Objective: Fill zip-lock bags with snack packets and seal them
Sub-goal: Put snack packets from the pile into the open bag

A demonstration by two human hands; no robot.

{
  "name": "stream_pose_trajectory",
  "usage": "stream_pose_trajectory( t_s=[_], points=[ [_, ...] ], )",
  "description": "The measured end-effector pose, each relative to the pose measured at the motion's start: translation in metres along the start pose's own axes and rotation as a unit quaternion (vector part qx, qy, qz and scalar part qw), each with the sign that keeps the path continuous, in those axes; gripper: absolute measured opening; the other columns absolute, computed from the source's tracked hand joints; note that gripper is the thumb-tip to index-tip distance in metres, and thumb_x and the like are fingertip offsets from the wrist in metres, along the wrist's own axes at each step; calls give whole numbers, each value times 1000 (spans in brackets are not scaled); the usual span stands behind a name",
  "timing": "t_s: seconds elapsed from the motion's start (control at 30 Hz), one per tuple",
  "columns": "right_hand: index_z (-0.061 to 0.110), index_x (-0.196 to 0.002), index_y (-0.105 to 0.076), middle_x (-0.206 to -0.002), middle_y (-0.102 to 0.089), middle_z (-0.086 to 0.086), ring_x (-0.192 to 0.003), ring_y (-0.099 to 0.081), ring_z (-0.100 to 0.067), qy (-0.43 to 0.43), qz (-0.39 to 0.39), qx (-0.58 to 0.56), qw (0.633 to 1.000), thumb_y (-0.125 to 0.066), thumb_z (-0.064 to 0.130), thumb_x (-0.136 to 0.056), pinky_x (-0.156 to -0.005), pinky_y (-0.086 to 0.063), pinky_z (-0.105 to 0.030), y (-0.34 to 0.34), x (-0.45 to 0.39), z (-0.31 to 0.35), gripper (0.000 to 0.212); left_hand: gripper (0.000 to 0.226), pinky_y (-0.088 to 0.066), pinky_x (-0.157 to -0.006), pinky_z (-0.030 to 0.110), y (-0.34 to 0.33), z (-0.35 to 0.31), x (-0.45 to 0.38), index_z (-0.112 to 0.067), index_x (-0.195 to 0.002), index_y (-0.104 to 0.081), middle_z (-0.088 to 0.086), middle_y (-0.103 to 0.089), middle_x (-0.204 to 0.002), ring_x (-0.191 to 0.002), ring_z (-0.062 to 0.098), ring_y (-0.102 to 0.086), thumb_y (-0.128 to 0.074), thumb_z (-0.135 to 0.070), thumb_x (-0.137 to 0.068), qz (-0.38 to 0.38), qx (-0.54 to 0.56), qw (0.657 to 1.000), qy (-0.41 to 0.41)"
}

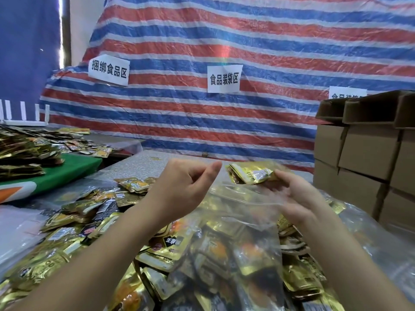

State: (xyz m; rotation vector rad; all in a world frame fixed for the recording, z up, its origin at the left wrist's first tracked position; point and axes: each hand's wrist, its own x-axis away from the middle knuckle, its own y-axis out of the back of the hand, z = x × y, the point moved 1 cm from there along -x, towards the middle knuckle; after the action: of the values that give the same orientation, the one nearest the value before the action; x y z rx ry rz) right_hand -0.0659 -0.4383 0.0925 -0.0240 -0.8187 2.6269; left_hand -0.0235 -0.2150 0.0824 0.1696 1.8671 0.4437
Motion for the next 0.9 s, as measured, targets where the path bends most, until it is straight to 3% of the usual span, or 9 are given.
stream_pose_trajectory(
  t_s=[0.03,0.1,0.17,0.27,0.4,0.47,0.6,0.7,0.9],
  points=[
    [-2,-99,-60,-88,-68,-17,-87,-69,-28,8,10,-10,1000,-52,11,-101,-88,-57,-43,0,1,2,15,50,-18,-46,16,-1,0,0,-31,-52,-28,-10,-27,-45,-41,7,-29,-44,-41,-99,5,-2,1000,3],
    [1,-88,-58,-82,-69,-15,-78,-72,-26,30,42,-43,998,-52,8,-99,-75,-61,-38,-2,5,7,15,51,-19,-45,18,-1,0,1,-29,-52,-29,-11,-26,-44,-40,7,-28,-43,-43,-99,12,-4,1000,5],
    [2,-88,-59,-79,-72,-15,-70,-74,-25,53,83,-86,991,-54,9,-97,-67,-63,-34,-3,8,12,13,52,-19,-44,20,-1,0,1,-28,-51,-30,-11,-26,-44,-40,7,-28,-43,-43,-99,15,-3,1000,5],
    [1,-95,-70,-90,-76,-12,-79,-76,-22,88,145,-99,981,-60,15,-91,-69,-62,-31,-5,13,20,17,52,-19,-44,19,0,0,1,-27,-51,-31,-11,-27,-44,-40,7,-28,-43,-42,-99,11,4,1000,7],
    [10,-85,-82,-94,-76,-6,-86,-75,-16,151,225,-42,962,-59,19,-85,-68,-59,-24,-5,19,26,24,50,-19,-45,15,3,-3,-1,-32,-51,-30,-10,-29,-43,-40,5,-30,-44,-37,-99,-15,16,1000,5],
    [9,-97,-78,-96,-76,-7,-87,-74,-16,188,252,1,949,-58,18,-87,-70,-59,-24,-2,18,27,24,53,-21,-44,17,4,-4,-2,-26,-49,-34,-5,-33,-43,-40,6,-31,-44,-37,-99,-25,30,999,6],
    [8,-120,-61,-104,-73,-9,-95,-71,-23,261,280,153,911,-63,18,-88,-84,-59,-39,1,15,24,34,62,-28,-43,37,5,-7,-1,-3,-50,-42,11,-40,-45,-41,21,-36,-41,-42,-98,-28,51,998,25],
    [11,-127,-60,-116,-71,-13,-107,-69,-29,271,313,246,876,-68,24,-81,-89,-57,-40,-1,19,19,48,64,-29,-44,43,6,-10,-2,1,-52,-44,17,-42,-47,-43,28,-39,-41,-45,-97,-36,59,997,33],
    [30,-124,-65,-119,-72,-7,-112,-68,-24,254,345,370,825,-68,25,-86,-88,-56,-31,-9,33,14,38,63,-33,-46,49,7,-12,-3,7,-56,-47,22,-46,-50,-46,35,-42,-44,-39,-100,-51,52,996,50]
  ],
)
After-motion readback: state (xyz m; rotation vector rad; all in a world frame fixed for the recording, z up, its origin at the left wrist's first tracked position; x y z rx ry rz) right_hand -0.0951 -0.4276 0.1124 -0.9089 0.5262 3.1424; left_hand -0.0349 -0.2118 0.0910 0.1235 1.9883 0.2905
